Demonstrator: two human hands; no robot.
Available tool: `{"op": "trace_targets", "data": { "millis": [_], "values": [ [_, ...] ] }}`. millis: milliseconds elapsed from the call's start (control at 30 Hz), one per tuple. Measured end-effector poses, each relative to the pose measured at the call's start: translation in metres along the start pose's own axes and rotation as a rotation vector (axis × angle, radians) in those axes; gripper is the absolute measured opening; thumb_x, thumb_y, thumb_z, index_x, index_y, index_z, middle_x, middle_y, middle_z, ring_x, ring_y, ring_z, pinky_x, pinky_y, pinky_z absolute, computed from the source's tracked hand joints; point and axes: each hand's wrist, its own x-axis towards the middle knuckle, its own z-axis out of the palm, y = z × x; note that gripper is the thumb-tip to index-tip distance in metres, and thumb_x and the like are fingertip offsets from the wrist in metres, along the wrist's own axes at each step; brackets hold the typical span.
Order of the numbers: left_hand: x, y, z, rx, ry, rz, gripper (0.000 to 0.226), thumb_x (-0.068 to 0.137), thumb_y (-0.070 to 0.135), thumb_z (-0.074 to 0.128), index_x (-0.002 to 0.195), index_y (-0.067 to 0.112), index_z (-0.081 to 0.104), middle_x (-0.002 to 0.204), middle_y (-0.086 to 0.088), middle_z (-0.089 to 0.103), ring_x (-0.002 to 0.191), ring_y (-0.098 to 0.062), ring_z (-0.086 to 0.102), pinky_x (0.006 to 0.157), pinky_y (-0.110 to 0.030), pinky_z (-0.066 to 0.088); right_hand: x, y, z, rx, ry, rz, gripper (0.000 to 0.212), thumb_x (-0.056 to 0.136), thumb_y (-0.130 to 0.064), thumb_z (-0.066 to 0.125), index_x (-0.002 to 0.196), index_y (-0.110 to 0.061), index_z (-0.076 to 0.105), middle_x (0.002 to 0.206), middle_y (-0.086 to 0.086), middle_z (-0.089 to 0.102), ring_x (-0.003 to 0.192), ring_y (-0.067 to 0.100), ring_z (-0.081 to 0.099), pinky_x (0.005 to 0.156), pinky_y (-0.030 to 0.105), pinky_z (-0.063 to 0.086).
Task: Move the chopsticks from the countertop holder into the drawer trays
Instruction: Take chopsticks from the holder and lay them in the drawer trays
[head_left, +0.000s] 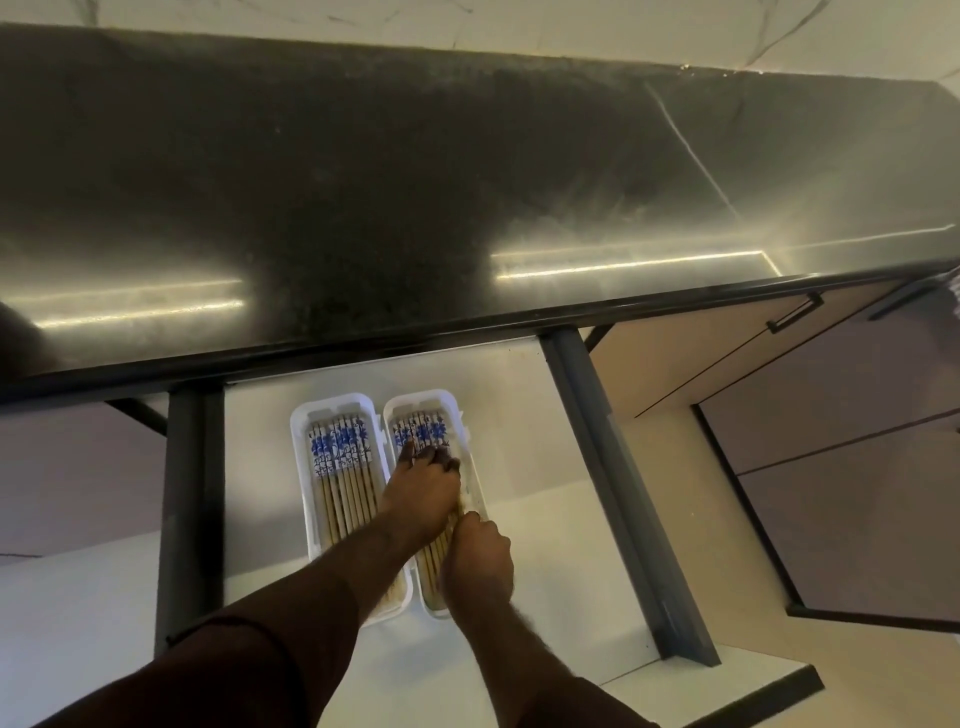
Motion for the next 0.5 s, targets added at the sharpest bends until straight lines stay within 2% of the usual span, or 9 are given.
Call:
{"op": "trace_targets", "data": {
  "millis": [133, 267, 500],
  "values": [
    [0.0, 0.002, 0.003, 0.044, -0.003, -0.018, 0.048, 0.095, 0.035, 0.051, 0.137, 0.012, 0.048, 0.144, -0.012, 0.049, 0.14, -0.031, 0.033, 0.118, -0.057, 0.005, -0.003, -0.003, 0.004, 0.013, 0.027, -0.038, 0.032, 0.098, -0.034, 0.052, 0.125, -0.016, 0.053, 0.121, 0.001, 0.064, 0.106, 0.018, 0.063, 0.092, 0.028, 0.049],
    [0.001, 0.003, 0.005, 0.066, -0.022, -0.021, 0.057, 0.096, 0.037, 0.05, 0.146, 0.012, 0.036, 0.155, -0.014, 0.033, 0.147, -0.035, 0.018, 0.116, -0.06, 0.0, -0.009, -0.001, 0.005, -0.021, 0.034, -0.073, 0.034, 0.098, -0.036, 0.053, 0.126, -0.017, 0.054, 0.121, 0.0, 0.065, 0.106, 0.017, 0.063, 0.092, 0.027, 0.048],
    [0.0, 0.005, 0.005, 0.067, -0.016, -0.029, 0.063, 0.098, 0.035, 0.047, 0.15, 0.007, 0.024, 0.158, -0.015, 0.027, 0.149, -0.033, 0.014, 0.116, -0.057, -0.005, -0.019, 0.007, 0.002, -0.014, 0.036, -0.092, 0.032, 0.097, -0.037, 0.054, 0.123, -0.017, 0.056, 0.119, 0.001, 0.066, 0.105, 0.018, 0.064, 0.091, 0.028, 0.049]
  ]
}}
